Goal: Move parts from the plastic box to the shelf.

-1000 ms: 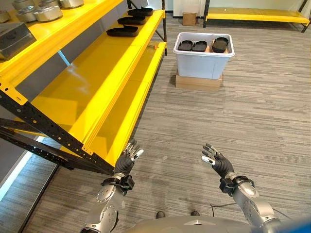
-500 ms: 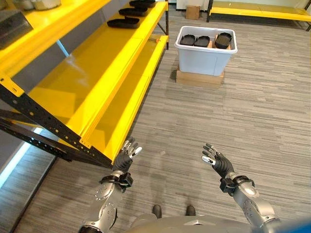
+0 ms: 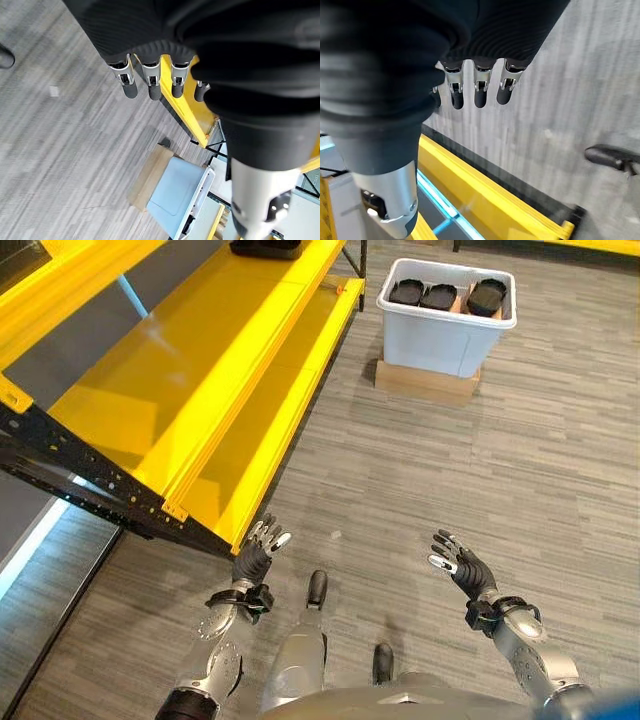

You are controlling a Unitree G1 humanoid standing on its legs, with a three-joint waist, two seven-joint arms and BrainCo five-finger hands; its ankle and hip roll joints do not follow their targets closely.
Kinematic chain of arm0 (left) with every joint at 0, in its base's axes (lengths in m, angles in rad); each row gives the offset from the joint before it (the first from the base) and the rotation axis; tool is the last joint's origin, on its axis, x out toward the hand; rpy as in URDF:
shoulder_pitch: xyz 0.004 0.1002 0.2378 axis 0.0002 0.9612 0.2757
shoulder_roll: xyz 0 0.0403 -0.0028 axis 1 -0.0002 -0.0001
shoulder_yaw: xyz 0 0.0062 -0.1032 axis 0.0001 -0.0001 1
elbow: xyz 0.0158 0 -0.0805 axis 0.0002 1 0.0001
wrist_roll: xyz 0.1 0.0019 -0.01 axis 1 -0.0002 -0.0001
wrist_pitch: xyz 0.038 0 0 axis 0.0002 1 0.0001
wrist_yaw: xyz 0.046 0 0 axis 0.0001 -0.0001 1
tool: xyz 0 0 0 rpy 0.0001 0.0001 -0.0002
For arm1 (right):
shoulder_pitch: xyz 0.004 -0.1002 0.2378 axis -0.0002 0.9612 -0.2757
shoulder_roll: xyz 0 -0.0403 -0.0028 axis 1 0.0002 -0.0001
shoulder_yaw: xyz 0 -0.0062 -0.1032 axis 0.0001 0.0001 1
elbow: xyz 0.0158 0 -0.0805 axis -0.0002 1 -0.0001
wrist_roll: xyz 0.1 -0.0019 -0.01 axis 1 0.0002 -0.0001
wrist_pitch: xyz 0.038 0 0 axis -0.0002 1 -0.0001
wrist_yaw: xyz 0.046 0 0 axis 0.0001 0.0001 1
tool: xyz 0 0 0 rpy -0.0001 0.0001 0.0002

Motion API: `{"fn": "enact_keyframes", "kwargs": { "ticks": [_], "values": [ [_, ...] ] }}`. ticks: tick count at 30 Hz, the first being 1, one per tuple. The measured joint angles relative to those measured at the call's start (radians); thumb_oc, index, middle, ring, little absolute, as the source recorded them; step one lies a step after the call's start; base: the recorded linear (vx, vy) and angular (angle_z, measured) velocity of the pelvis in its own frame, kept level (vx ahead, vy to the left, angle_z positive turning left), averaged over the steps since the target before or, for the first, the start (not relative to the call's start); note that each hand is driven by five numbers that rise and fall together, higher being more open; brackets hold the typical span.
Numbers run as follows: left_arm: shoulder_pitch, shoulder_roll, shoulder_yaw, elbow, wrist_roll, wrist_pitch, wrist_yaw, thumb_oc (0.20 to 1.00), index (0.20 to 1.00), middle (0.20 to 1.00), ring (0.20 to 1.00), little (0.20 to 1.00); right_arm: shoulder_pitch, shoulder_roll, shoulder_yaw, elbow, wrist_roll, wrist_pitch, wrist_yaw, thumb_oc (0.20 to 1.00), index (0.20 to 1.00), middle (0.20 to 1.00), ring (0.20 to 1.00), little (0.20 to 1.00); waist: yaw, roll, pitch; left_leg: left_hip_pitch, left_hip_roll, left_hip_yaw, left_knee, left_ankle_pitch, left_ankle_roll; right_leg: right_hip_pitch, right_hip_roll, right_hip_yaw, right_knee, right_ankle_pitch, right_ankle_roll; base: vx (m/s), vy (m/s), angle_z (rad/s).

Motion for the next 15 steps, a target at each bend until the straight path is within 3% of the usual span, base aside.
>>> {"fn": "enact_keyframes", "kwargs": {
  "ticks": [1, 3, 4, 5, 7, 8, 9, 11, 14, 15],
  "values": [
    [-0.008, 0.004, 0.001, 0.002, -0.001, -0.001, 0.001, 1.0, 1.0, 1.0, 1.0, 1.0, 0.005, 0.006, 0.009, 0.0, 0.0, 0.001, -0.001, 1.0, 1.0, 1.0, 1.0, 1.0, -0.004, -0.015, -0.017, 0.005, -0.025, 0.014, 0.017, 0.048, 0.02, 0.003, -0.029, 0.008, 0.02, -0.035, 0.025, 0.38, 0.243, -0.34],
    [-0.027, 0.017, 0.001, -0.006, -0.001, -0.001, 0.006, 1.0, 1.0, 1.0, 1.0, 1.0, 0.008, 0.026, 0.025, -0.02, 0.0, 0.002, 0.0, 1.0, 1.0, 1.0, 1.0, 1.0, -0.004, -0.06, -0.031, 0.027, -0.083, 0.073, 0.047, 0.063, 0.079, 0.003, -0.106, 0.009, 0.094, -0.09, 0.076, 0.36, 0.262, -0.22],
    [-0.038, 0.019, 0.003, -0.009, -0.001, -0.002, 0.013, 1.0, 1.0, 1.0, 1.0, 1.0, 0.008, 0.037, 0.025, -0.032, 0.0, 0.002, 0.001, 1.0, 1.0, 1.0, 1.0, 1.0, -0.006, -0.072, -0.039, 0.037, -0.105, 0.087, 0.052, 0.045, 0.088, -0.005, -0.13, 0.006, 0.132, -0.102, 0.09, 0.31, 0.261, -0.11],
    [-0.056, 0.017, 0.004, -0.01, -0.001, -0.003, 0.022, 1.0, 1.0, 1.0, 1.0, 1.0, 0.0, 0.056, 0.028, -0.052, 0.0, 0.002, 0.001, 1.0, 1.0, 1.0, 1.0, 1.0, -0.004, -0.072, -0.042, 0.065, -0.129, 0.094, 0.057, 0.017, 0.114, -0.022, -0.15, 0.003, 0.223, -0.114, 0.111, 0.25, 0.271, -0.14],
    [-0.059, 0.014, 0.003, -0.006, -0.001, -0.005, 0.023, 1.0, 1.0, 1.0, 1.0, 1.0, -0.011, 0.057, 0.049, -0.06, 0.0, 0.002, 0.009, 1.0, 1.0, 1.0, 1.0, 1.0, -0.007, -0.056, -0.047, 0.102, -0.13, 0.107, 0.049, 0.012, 0.128, -0.103, -0.171, 0.006, 0.451, -0.152, 0.152, 0.22, 0.3, -0.02],
    [-0.066, 0.021, 0.002, -0.013, 0.001, -0.013, 0.023, 1.0, 1.0, 1.0, 1.0, 1.0, -0.022, 0.067, 0.058, -0.069, -0.003, 0.001, 0.017, 1.0, 1.0, 1.0, 1.0, 1.0, -0.017, -0.051, -0.056, 0.133, -0.153, 0.098, 0.048, -0.012, 0.156, -0.209, -0.19, 0.021, 0.709, -0.086, 0.182, 0.26, 0.292, 0.36],
    [-0.067, 0.028, 0.003, -0.012, 0.001, -0.013, 0.024, 1.0, 1.0, 1.0, 1.0, 1.0, -0.034, 0.076, 0.06, -0.072, -0.01, 0.001, 0.022, 1.0, 1.0, 1.0, 1.0, 1.0, -0.029, -0.044, -0.055, 0.16, -0.17, 0.082, 0.051, -0.027, 0.172, -0.267, -0.207, 0.018, 0.829, -0.071, 0.186, 0.28, 0.236, 0.36],
    [-0.065, 0.042, -0.004, -0.012, 0.004, -0.015, 0.025, 1.0, 1.0, 1.0, 1.0, 1.0, -0.022, 0.077, 0.068, -0.07, -0.011, 0.001, 0.031, 1.0, 1.0, 1.0, 1.0, 1.0, -0.034, -0.015, -0.039, 0.226, -0.182, 0.06, 0.049, -0.061, 0.213, -0.352, -0.22, 0.0, 0.959, -0.037, 0.161, 0.24, 0.113, 0.33],
    [-0.041, 0.056, -0.008, -0.011, 0.009, -0.014, 0.025, 1.0, 1.0, 1.0, 1.0, 1.0, -0.019, 0.072, 0.077, -0.072, -0.011, 0.003, 0.034, 1.0, 1.0, 1.0, 1.0, 1.0, -0.064, 0.021, -0.015, 0.277, -0.172, 0.026, 0.038, -0.089, 0.225, -0.468, -0.142, 0.009, 0.974, -0.064, 0.168, 0.33, 0.02, 0.32],
    [-0.031, 0.059, -0.008, -0.008, 0.009, -0.012, 0.025, 1.0, 1.0, 1.0, 1.0, 1.0, -0.019, 0.073, 0.078, -0.074, -0.01, 0.006, 0.036, 1.0, 1.0, 1.0, 1.0, 1.0, -0.069, 0.028, -0.005, 0.303, -0.16, 0.029, 0.021, -0.104, 0.226, -0.494, -0.13, -0.039, 0.828, -0.078, 0.157, 0.13, -0.012, -0.06]
  ]
}}
